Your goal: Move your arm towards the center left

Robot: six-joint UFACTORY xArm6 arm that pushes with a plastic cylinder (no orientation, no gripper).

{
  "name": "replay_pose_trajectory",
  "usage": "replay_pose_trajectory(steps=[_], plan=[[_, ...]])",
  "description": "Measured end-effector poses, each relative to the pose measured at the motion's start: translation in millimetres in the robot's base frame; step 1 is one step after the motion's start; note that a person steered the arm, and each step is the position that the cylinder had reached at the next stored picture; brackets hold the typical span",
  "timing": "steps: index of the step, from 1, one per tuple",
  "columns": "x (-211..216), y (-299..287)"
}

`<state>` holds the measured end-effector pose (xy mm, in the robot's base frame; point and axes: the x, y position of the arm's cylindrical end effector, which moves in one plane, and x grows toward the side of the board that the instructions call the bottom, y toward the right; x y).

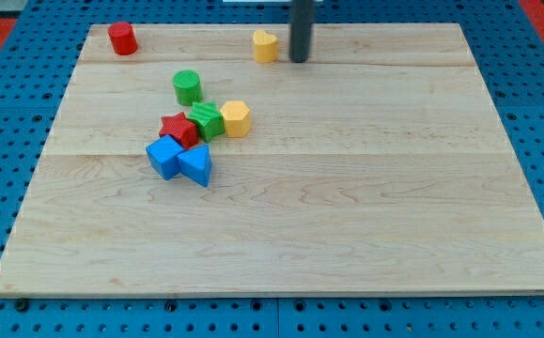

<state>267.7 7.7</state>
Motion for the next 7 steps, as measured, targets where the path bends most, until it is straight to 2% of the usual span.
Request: replay_pose_trajectory(steps=[1,2,3,4,5,6,7], plan=[[5.6,-50.1],[-12.5,-50.5],[-36.6,-16.3],[-9.0,-37.4],[28.3,-16.1],[28.3,39.0],[25.4,40.5]])
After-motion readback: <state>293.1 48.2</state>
